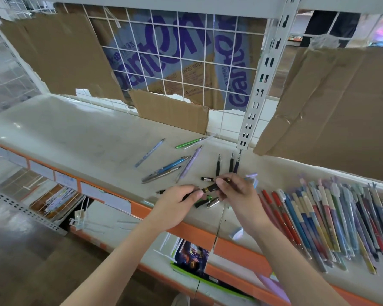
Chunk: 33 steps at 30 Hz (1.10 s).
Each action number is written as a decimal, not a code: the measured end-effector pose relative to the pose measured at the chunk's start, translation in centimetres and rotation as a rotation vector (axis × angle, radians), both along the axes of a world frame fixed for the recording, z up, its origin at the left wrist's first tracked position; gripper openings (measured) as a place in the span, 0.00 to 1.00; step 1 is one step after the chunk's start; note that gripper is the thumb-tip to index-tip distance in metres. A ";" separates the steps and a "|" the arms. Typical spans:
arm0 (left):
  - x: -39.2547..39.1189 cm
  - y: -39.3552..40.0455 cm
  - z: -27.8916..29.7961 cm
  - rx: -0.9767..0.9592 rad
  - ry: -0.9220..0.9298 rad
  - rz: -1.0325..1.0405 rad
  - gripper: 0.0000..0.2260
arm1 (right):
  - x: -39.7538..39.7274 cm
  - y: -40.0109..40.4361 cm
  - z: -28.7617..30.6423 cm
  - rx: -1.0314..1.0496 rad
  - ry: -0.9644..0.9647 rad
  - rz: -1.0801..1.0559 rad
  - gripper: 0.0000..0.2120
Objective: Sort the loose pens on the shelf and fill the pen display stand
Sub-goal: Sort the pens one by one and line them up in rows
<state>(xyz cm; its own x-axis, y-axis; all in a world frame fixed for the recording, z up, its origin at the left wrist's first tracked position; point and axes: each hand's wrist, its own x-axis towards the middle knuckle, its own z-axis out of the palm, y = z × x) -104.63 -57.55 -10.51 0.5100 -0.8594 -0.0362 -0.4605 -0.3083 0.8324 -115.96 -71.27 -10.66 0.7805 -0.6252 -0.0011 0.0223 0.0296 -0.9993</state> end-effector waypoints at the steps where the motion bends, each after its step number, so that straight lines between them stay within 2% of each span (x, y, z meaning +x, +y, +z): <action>1: -0.2 -0.3 0.1 0.010 0.009 0.010 0.11 | 0.1 0.3 -0.1 0.001 0.002 -0.004 0.06; 3: -0.4 -0.8 0.4 0.015 0.113 0.042 0.12 | 0.2 0.6 0.0 0.020 -0.010 -0.016 0.06; 7: -0.8 -2.0 0.7 -0.032 0.612 0.095 0.13 | 0.3 0.1 0.3 0.014 -0.033 -0.028 0.06; 9: -1.6 -2.9 0.9 -0.074 0.702 0.089 0.14 | 0.5 -0.1 0.6 0.034 -0.070 -0.041 0.03; 11: -2.0 -3.9 1.3 -0.084 0.627 0.069 0.17 | 0.5 -0.6 0.9 0.040 -0.108 -0.051 0.04; 14: -1.3 -4.2 1.6 -0.012 0.348 0.063 0.13 | -0.7 -2.4 1.3 -0.051 -0.074 -0.120 0.07; 16: -0.2 -3.6 1.1 0.005 0.224 0.078 0.09 | -2.1 -4.1 1.2 -0.307 0.088 -0.185 0.07; 18: 0.9 -2.6 0.4 -0.012 0.184 0.106 0.05 | -3.7 -5.2 0.4 -0.613 0.350 -0.177 0.08; 19: 1.3 -2.2 0.0 -0.022 0.167 0.128 0.04 | -4.5 -5.4 -0.3 -0.695 0.460 -0.149 0.08; 22: 2.5 -1.5 -1.1 -0.002 -0.014 0.210 0.05 | -6.0 -5.2 -2.0 -0.884 0.668 -0.083 0.11; 25: 3.4 -1.0 -1.5 0.032 -0.273 0.248 0.06 | -6.6 -5.4 -2.3 -0.955 0.809 -0.072 0.11; 27: 4.0 -0.7 -1.5 0.054 -0.351 0.244 0.05 | -6.9 -5.8 -2.2 -0.980 0.890 -0.112 0.10; 31: 4.6 -0.2 -1.6 0.142 -0.426 0.214 0.03 | -6.7 -5.6 -1.6 -1.015 0.891 -0.190 0.12; 33: 4.6 -0.1 -1.8 0.181 -0.405 0.195 0.05 | -5.4 -4.6 -1.1 -1.054 0.715 -0.149 0.10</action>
<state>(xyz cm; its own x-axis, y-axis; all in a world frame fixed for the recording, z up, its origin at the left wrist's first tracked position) -100.04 -57.69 -12.27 0.6652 -0.7444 0.0585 -0.6555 -0.5447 0.5231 -121.39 -75.91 -11.80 0.7342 -0.6605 0.1570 -0.5916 -0.7359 -0.3294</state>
